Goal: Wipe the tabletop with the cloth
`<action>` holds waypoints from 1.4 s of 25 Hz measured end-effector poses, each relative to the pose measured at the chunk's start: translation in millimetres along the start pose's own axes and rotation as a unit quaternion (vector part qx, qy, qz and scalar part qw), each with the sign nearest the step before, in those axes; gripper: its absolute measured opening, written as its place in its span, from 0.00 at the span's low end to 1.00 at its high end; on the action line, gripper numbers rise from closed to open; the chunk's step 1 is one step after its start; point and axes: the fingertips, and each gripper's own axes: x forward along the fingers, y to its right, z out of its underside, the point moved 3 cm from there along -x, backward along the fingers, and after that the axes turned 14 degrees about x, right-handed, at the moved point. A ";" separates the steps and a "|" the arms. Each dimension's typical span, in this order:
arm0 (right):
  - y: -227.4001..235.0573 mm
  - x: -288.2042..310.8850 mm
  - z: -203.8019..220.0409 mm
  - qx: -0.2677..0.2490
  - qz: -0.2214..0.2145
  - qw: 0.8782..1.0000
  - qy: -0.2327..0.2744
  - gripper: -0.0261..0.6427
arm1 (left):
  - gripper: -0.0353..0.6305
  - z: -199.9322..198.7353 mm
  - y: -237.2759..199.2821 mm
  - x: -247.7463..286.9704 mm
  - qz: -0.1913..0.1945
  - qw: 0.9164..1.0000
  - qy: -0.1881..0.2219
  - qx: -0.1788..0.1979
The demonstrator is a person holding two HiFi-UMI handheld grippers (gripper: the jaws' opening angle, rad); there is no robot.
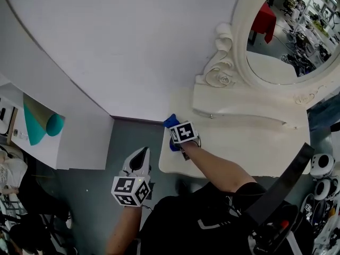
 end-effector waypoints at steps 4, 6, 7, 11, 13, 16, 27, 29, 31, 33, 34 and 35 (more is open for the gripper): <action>14.7 -3.7 1.5 0.007 0.000 1.000 -0.005 0.24 | 0.06 -2.9 7.9 10.5 0.008 1.000 0.000 0.003; 22.8 -8.0 -0.9 0.008 0.003 1.000 -0.005 0.24 | 0.06 -3.7 12.9 17.7 0.014 1.000 -0.003 0.004; 28.2 -10.8 -1.7 0.014 0.005 1.000 -0.004 0.24 | 0.06 -4.1 16.3 20.9 0.018 1.000 -0.004 0.005; 51.5 -24.9 1.3 0.028 0.014 0.999 -0.006 0.24 | 0.06 -8.0 34.0 31.9 0.031 0.999 -0.006 0.007; 62.8 -33.3 2.8 0.033 0.016 0.999 -0.005 0.24 | 0.06 -12.4 43.1 38.6 0.037 0.999 -0.004 0.007; 83.7 -48.6 5.4 0.050 0.023 0.998 0.000 0.24 | 0.06 -18.8 60.2 48.3 0.051 0.999 -0.001 0.007; 157.6 -99.0 14.3 0.100 0.040 0.994 0.018 0.24 | 0.07 -37.0 124.3 84.1 0.104 0.994 0.004 0.024; 169.0 -106.7 15.6 0.107 0.042 0.993 0.021 0.24 | 0.07 -38.2 134.8 88.6 0.109 0.994 0.002 0.026; 181.1 -114.2 17.3 0.114 0.047 0.992 0.024 0.24 | 0.07 -39.6 144.4 92.8 0.114 0.993 0.000 0.029; 193.5 -121.5 19.4 0.120 0.051 0.991 0.026 0.24 | 0.07 -41.3 153.4 97.1 0.118 0.993 0.000 0.031; 199.7 -125.0 20.3 0.123 0.053 0.991 0.027 0.24 | 0.07 -42.3 157.7 99.8 0.119 0.992 0.000 0.031; 205.9 -128.5 21.0 0.125 0.055 0.990 0.027 0.24 | 0.07 -43.5 161.8 102.8 0.120 0.992 0.000 0.032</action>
